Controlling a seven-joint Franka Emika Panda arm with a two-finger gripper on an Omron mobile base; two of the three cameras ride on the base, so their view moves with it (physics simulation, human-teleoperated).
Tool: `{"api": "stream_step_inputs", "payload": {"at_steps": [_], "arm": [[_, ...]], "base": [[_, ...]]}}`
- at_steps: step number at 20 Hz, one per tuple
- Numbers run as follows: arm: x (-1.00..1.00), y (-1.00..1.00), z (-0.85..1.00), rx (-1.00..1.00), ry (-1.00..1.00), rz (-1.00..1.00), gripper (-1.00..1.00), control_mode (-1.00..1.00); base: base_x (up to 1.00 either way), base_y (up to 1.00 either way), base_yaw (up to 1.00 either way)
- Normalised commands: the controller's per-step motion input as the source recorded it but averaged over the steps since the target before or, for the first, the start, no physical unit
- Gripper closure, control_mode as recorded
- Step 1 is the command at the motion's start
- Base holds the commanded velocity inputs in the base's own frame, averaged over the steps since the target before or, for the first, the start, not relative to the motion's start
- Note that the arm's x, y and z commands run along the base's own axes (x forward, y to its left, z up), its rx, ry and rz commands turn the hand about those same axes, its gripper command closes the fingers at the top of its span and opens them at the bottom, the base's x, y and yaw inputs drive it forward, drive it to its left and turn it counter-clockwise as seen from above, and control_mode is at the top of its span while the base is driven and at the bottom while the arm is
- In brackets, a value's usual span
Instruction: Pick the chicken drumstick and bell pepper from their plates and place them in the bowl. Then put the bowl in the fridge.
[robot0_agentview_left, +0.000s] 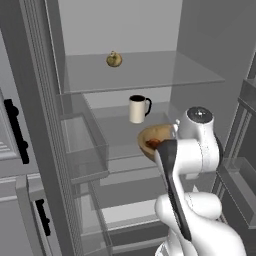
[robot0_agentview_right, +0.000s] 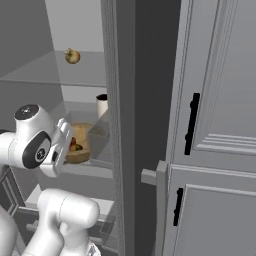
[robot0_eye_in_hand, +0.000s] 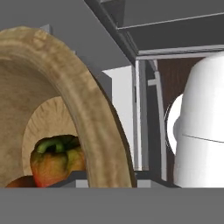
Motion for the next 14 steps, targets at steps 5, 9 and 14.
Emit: {"api": "stream_step_inputs", "payload": {"at_steps": [5,9,14], "arm": [[0.65,0.27,-0.22,-0.01,-0.04,0.17,1.00,-1.00],[0.57,0.28,-0.21,0.00,-0.02,0.19,1.00,-1.00],[0.43,0.32,-0.17,0.00,-0.02,0.14,1.00,-1.00]], "base": [[0.00,0.00,0.00],[0.00,0.00,0.00],[0.00,0.00,0.00]]}}
